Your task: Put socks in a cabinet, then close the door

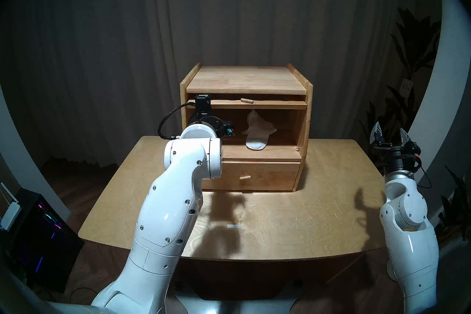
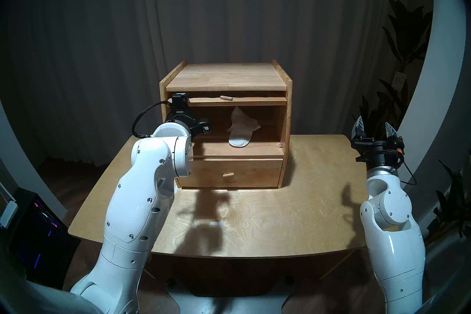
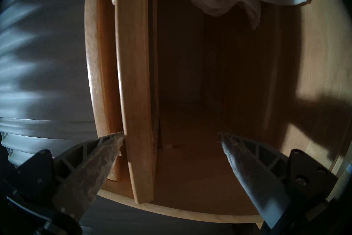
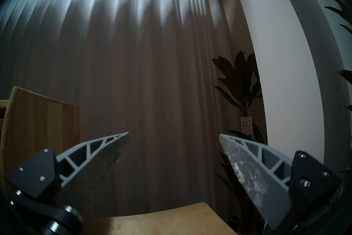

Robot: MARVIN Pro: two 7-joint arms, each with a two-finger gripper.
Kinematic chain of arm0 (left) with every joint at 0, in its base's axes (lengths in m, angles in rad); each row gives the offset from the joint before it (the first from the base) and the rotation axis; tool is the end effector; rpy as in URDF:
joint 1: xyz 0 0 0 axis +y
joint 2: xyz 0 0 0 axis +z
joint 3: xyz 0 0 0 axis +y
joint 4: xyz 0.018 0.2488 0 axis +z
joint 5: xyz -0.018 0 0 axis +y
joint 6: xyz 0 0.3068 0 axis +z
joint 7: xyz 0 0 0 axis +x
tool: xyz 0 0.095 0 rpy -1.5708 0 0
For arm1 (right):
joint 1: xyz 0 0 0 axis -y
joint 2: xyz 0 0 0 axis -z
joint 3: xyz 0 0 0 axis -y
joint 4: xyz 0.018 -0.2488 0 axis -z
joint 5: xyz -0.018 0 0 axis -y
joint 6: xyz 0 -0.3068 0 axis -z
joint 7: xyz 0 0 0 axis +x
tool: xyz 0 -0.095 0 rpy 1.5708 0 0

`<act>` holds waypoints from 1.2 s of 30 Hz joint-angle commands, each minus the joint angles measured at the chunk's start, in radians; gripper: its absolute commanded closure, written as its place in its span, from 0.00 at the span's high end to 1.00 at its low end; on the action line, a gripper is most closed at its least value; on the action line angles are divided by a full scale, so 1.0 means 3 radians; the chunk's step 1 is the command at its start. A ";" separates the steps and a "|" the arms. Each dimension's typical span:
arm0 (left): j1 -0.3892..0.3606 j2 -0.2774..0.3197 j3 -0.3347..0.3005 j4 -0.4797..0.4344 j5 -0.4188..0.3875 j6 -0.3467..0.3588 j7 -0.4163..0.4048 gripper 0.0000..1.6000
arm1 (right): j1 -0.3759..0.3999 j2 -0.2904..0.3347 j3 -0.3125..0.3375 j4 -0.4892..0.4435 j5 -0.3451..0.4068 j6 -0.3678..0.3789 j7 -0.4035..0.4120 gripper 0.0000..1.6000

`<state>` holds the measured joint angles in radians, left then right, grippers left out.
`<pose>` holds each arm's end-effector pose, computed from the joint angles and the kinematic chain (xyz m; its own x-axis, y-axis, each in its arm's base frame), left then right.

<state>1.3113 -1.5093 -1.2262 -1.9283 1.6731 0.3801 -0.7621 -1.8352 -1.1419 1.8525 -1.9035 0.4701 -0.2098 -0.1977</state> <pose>0.4198 -0.0906 -0.0961 0.0500 -0.9987 -0.0079 -0.1308 0.0013 -0.9914 0.3457 -0.1756 -0.1556 -0.3540 0.0492 0.9339 -0.2867 -0.9562 -0.0583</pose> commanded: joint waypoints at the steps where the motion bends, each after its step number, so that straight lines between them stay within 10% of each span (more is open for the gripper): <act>1: -0.0200 -0.0040 -0.0012 0.0110 -0.0091 -0.0065 0.0274 1.00 | 0.0006 0.0002 0.0014 -0.0071 0.0004 -0.0007 -0.0001 1.00; 30: -0.0601 -0.0085 -0.0151 0.0776 -0.0316 -0.0274 0.0601 1.00 | 0.0007 0.0002 0.0014 -0.0070 0.0004 -0.0008 0.0001 1.00; 31: -0.0555 -0.0085 -0.0151 0.0733 -0.0327 -0.0299 0.0559 0.00 | 0.0006 0.0001 0.0014 -0.0072 0.0004 -0.0007 0.0001 1.00; 36: -0.0328 -0.0154 -0.0165 0.0511 -0.0487 -0.0309 0.0619 0.00 | 0.0005 0.0001 0.0015 -0.0074 0.0004 -0.0005 0.0000 1.00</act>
<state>1.1605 -1.5353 -1.2738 -1.7128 1.5700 0.2891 -0.5875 -1.8357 -1.1418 1.8528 -1.9035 0.4695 -0.2096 -0.1966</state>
